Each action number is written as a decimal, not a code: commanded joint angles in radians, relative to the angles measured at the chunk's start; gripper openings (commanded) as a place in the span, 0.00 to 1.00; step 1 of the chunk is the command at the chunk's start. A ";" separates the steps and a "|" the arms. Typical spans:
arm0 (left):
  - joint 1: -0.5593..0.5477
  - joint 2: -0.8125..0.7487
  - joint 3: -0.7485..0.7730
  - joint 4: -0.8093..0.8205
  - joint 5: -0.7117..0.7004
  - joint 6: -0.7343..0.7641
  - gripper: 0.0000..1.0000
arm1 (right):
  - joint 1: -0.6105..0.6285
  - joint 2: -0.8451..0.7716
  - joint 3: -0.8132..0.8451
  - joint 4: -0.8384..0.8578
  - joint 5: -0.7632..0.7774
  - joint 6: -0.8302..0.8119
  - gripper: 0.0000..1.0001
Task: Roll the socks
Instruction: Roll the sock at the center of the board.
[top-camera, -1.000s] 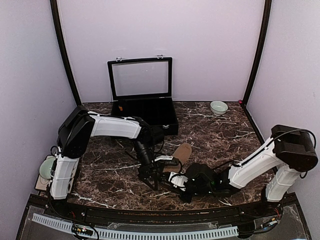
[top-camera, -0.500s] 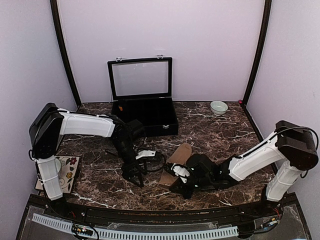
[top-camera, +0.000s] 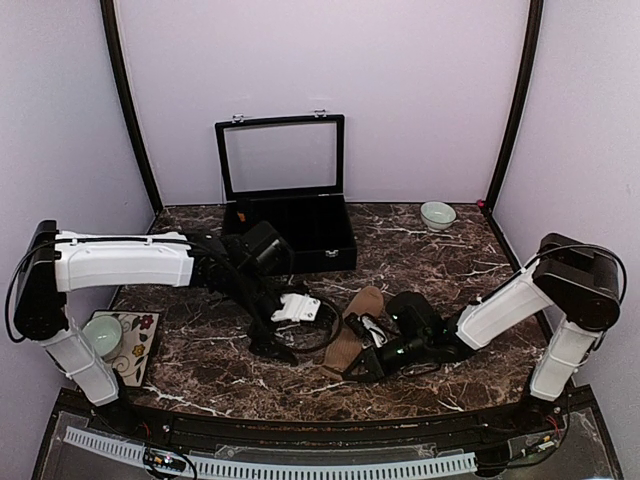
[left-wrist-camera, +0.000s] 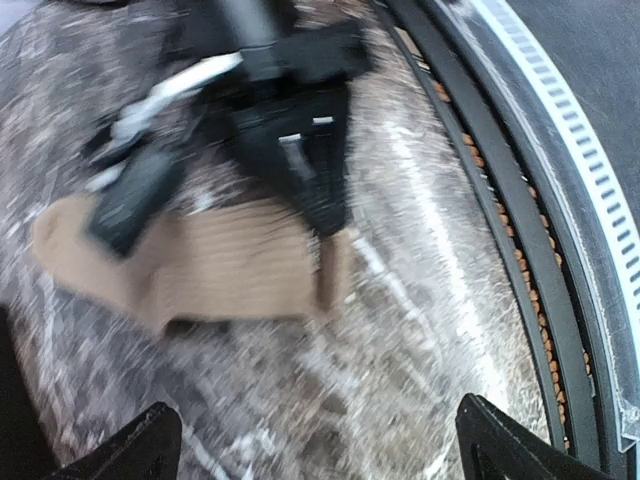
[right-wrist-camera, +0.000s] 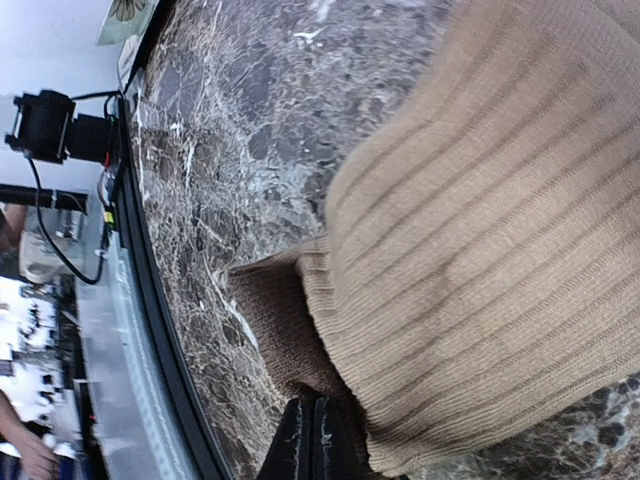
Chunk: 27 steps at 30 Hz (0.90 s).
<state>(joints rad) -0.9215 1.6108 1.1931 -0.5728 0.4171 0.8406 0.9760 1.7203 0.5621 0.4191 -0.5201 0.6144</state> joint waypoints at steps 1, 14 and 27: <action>-0.082 0.130 0.015 -0.028 -0.039 0.111 0.99 | -0.051 0.055 -0.032 -0.031 -0.084 0.162 0.00; -0.170 0.235 0.110 0.063 -0.141 0.095 0.99 | -0.092 0.103 0.000 -0.114 -0.123 0.202 0.00; -0.106 0.168 0.064 -0.031 -0.522 0.002 0.87 | -0.097 0.117 -0.016 -0.060 -0.109 0.201 0.00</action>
<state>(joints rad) -1.0462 1.7096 1.2766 -0.4538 -0.0315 0.8646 0.8925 1.7832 0.5823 0.4316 -0.6926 0.8032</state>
